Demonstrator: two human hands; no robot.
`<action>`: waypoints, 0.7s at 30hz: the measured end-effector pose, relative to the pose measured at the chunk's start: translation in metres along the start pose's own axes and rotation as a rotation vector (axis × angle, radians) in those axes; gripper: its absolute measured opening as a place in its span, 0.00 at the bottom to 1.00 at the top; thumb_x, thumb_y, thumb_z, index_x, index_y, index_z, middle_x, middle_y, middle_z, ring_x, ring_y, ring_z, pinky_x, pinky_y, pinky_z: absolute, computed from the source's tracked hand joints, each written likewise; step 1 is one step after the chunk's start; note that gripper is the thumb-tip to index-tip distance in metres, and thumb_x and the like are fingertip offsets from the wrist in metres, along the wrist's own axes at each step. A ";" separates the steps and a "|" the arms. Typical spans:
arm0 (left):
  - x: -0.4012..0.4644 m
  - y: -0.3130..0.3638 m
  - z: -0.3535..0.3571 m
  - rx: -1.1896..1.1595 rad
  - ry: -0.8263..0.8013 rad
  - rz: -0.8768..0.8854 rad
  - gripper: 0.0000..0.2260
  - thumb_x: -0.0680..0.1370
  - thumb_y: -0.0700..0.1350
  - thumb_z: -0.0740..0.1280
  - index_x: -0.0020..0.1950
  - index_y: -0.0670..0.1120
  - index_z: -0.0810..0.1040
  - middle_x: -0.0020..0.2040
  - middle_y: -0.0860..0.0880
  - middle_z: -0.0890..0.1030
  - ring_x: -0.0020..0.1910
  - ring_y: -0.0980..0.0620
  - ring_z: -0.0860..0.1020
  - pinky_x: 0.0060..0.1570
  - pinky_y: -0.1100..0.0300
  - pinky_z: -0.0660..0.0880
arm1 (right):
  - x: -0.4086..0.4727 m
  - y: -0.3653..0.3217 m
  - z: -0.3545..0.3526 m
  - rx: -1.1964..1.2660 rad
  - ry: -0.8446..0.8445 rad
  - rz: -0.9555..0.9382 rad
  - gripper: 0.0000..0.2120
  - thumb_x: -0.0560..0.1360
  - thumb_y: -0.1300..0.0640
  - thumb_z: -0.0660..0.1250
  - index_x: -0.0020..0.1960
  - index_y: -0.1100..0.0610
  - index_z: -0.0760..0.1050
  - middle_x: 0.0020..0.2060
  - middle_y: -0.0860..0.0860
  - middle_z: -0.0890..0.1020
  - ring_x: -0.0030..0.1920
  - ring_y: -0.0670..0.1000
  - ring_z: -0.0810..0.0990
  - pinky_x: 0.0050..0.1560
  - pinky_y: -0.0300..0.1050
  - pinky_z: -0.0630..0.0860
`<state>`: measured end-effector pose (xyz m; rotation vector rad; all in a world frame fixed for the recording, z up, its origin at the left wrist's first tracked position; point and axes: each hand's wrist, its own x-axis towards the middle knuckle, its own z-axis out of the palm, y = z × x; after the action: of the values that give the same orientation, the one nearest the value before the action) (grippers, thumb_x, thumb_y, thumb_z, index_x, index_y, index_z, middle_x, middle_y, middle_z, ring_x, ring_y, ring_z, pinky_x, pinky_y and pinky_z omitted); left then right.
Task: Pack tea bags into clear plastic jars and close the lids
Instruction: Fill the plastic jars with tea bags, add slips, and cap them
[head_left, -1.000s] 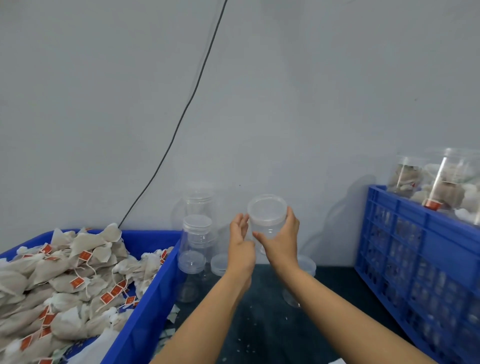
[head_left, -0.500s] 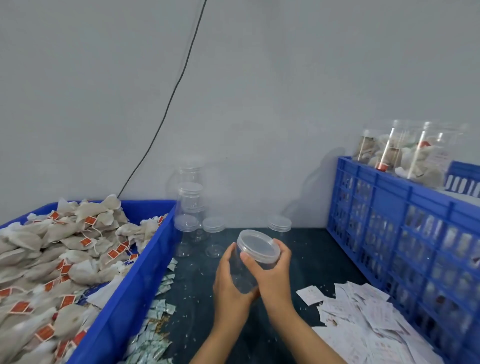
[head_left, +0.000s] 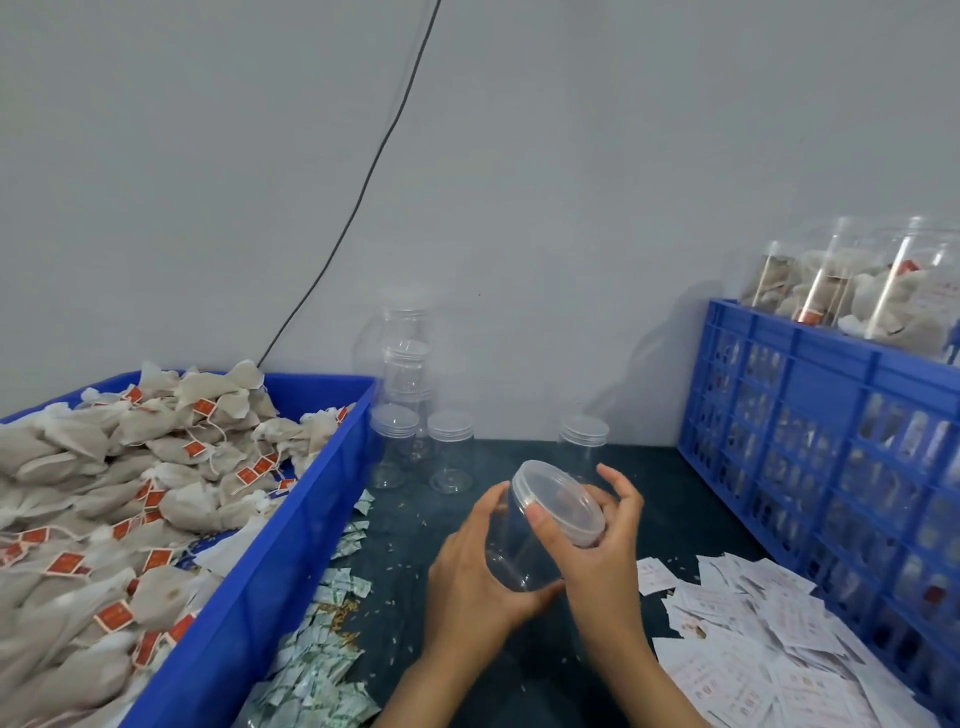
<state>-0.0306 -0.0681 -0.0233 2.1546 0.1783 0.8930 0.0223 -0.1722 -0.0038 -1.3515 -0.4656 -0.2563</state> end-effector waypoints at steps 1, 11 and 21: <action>0.000 0.001 0.000 -0.002 -0.003 -0.003 0.41 0.56 0.69 0.73 0.65 0.75 0.58 0.57 0.72 0.75 0.56 0.68 0.75 0.55 0.70 0.72 | 0.000 -0.001 -0.001 -0.019 -0.008 -0.017 0.36 0.59 0.42 0.77 0.63 0.41 0.65 0.51 0.38 0.77 0.51 0.41 0.80 0.48 0.37 0.78; 0.002 -0.010 -0.011 -0.440 -0.279 -0.122 0.37 0.60 0.59 0.78 0.65 0.69 0.66 0.59 0.58 0.79 0.54 0.57 0.80 0.54 0.53 0.79 | 0.008 -0.020 -0.026 0.105 -0.337 0.064 0.42 0.64 0.42 0.73 0.71 0.38 0.53 0.60 0.51 0.77 0.59 0.46 0.79 0.60 0.41 0.75; -0.003 -0.005 -0.020 0.060 -0.161 0.048 0.42 0.60 0.69 0.72 0.69 0.74 0.55 0.57 0.70 0.76 0.54 0.66 0.78 0.56 0.61 0.77 | 0.009 -0.007 -0.023 0.187 -0.180 0.195 0.50 0.55 0.52 0.80 0.70 0.40 0.58 0.56 0.53 0.81 0.55 0.47 0.81 0.59 0.45 0.75</action>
<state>-0.0451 -0.0537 -0.0192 2.2839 0.0743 0.7444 0.0313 -0.1950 0.0038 -1.2315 -0.4918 0.0692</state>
